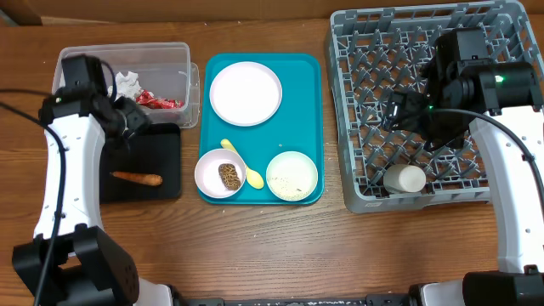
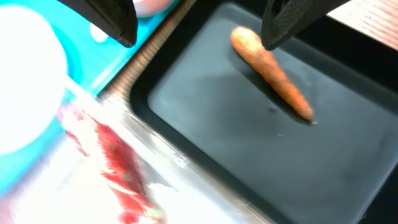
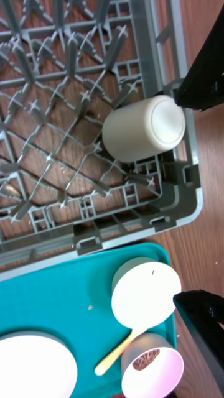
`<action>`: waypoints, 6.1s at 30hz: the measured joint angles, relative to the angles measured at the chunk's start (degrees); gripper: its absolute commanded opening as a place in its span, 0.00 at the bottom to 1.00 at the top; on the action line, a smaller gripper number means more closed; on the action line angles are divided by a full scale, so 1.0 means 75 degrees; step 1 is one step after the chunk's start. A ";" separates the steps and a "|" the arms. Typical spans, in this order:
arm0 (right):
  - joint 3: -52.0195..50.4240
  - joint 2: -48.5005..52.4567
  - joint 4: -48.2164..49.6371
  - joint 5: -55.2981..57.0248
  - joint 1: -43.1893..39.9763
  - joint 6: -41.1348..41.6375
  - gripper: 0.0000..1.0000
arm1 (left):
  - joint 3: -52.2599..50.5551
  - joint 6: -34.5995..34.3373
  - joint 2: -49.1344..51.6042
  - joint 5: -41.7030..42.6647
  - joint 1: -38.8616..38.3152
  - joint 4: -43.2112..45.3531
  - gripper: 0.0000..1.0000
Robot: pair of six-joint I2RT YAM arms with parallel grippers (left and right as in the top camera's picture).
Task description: Sort waste into correct bins and load items into the dishwasher
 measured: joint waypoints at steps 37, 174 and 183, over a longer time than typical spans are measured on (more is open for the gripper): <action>0.0000 0.0000 -0.0064 -0.0192 0.0000 -0.0026 0.96 | -0.1081 0.0580 0.2028 -0.0635 -0.5190 0.0906 0.04; 0.0000 0.0000 0.0093 -0.0108 0.0003 -0.0248 1.00 | 0.0335 0.5199 0.1842 0.0396 -0.8288 -0.0187 0.68; 0.0000 0.0000 0.0061 -0.0102 0.0000 -0.0248 1.00 | -0.0344 0.5243 0.2127 -0.0254 -0.8291 0.1037 0.43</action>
